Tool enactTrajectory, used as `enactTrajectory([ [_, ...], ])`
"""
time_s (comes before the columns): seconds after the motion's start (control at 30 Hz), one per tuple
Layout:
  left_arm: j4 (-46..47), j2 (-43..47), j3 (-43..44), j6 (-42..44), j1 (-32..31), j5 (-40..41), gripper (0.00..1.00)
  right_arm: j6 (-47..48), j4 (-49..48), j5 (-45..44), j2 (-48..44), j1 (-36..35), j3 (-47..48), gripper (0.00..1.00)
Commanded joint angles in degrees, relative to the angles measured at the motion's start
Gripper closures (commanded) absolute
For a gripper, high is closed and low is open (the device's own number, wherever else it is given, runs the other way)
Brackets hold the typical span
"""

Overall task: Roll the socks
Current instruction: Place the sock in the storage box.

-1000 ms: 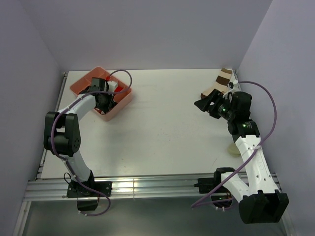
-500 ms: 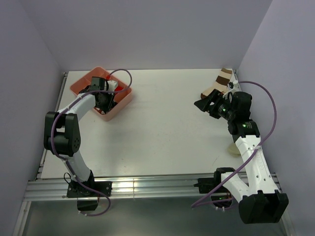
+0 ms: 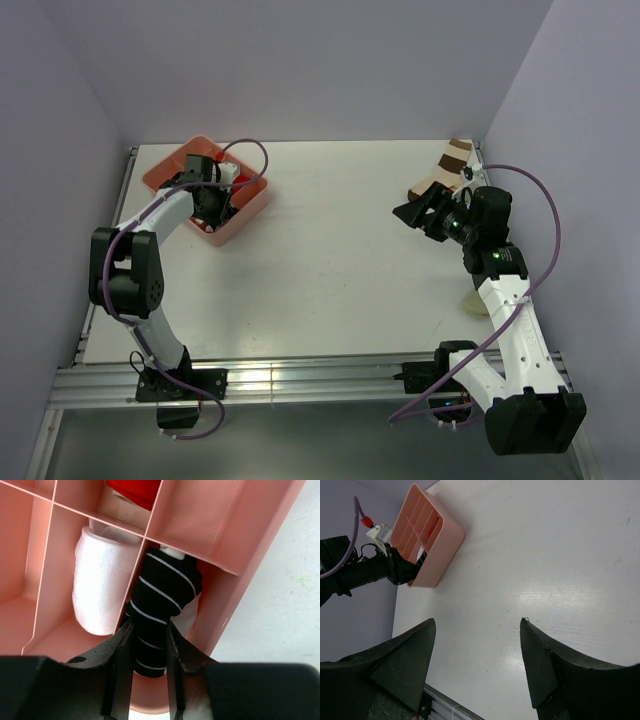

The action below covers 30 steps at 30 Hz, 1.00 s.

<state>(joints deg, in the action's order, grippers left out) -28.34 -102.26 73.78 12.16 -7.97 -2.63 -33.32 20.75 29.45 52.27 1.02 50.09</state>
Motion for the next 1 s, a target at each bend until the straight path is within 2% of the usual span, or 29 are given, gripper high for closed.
enactTrajectory([
  [0.0,2.32,-0.13,0.76,-1.35,-0.21,-1.93,0.69,0.71,-1.50,1.05,-0.94,0.21,-0.25,0.25],
  [0.33,1.62,-5.41,2.59,-2.58,-0.21,-1.59,0.65,0.63,-1.33,0.96,-1.82,0.30,-1.66,0.25],
  [0.57,-0.40,-0.76,5.32,-2.41,-0.21,-1.15,0.59,0.36,-1.94,1.22,-2.17,0.39,-1.83,0.25],
  [0.6,-0.58,-0.32,5.58,-2.32,-0.21,-1.23,0.53,0.36,-2.03,1.31,-2.17,0.30,-1.66,0.25],
  [0.63,-0.67,0.12,5.67,-2.32,-0.29,-1.23,0.52,0.19,-2.21,1.40,-2.17,0.39,-1.83,0.25],
  [0.97,-0.05,6.18,5.23,-4.25,-0.29,-0.53,0.51,-0.17,-1.77,1.93,-2.44,0.39,-1.05,0.25],
])
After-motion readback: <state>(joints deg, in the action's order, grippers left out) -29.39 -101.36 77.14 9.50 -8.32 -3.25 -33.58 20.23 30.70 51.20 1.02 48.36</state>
